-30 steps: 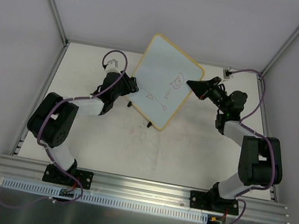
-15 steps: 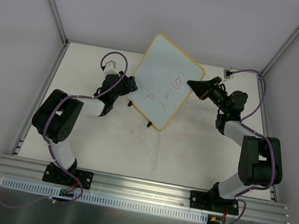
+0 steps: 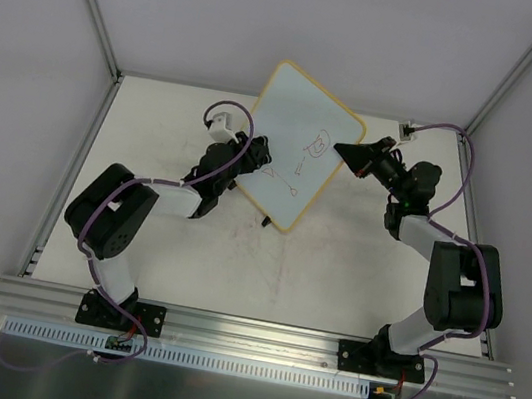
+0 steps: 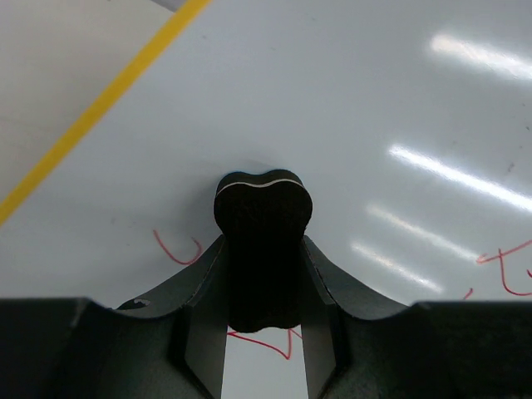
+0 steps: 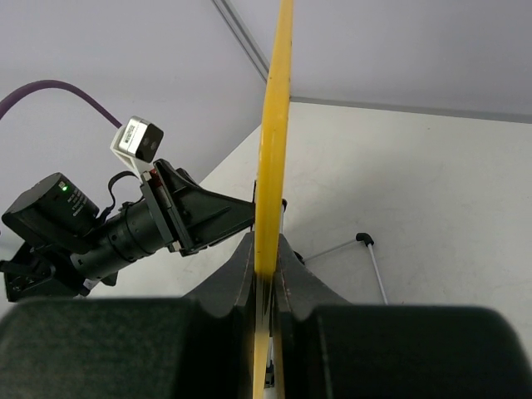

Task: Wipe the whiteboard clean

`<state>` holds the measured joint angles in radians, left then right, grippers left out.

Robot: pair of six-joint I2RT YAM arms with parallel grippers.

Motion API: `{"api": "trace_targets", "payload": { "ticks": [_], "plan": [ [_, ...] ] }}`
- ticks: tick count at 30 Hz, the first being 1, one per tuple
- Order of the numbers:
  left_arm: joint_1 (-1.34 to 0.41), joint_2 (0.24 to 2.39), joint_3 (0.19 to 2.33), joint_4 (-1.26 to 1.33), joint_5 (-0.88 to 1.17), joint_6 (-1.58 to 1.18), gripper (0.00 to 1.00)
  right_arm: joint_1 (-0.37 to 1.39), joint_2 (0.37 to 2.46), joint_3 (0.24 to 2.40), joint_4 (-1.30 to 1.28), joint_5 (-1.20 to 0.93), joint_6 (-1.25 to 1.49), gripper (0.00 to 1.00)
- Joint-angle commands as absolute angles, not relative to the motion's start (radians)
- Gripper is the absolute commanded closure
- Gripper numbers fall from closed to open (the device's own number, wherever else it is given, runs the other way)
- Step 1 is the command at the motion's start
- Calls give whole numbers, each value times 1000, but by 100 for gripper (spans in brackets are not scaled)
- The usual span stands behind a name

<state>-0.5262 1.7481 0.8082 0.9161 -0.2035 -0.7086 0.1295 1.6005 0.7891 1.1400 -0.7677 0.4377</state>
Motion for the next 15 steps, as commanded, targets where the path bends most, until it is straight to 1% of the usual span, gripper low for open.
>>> {"api": "trace_targets", "payload": {
  "ticks": [1, 7, 15],
  "plan": [
    [-584, 1715, 859, 992, -178, -683, 100, 138, 1605, 802, 1204, -871, 388, 100],
    [-609, 1706, 906, 957, -175, -614, 100, 140, 1606, 804, 1204, -871, 391, 100],
    [-583, 1704, 851, 965, -244, -618, 100, 138, 1606, 804, 1204, -873, 393, 100]
  ]
}}
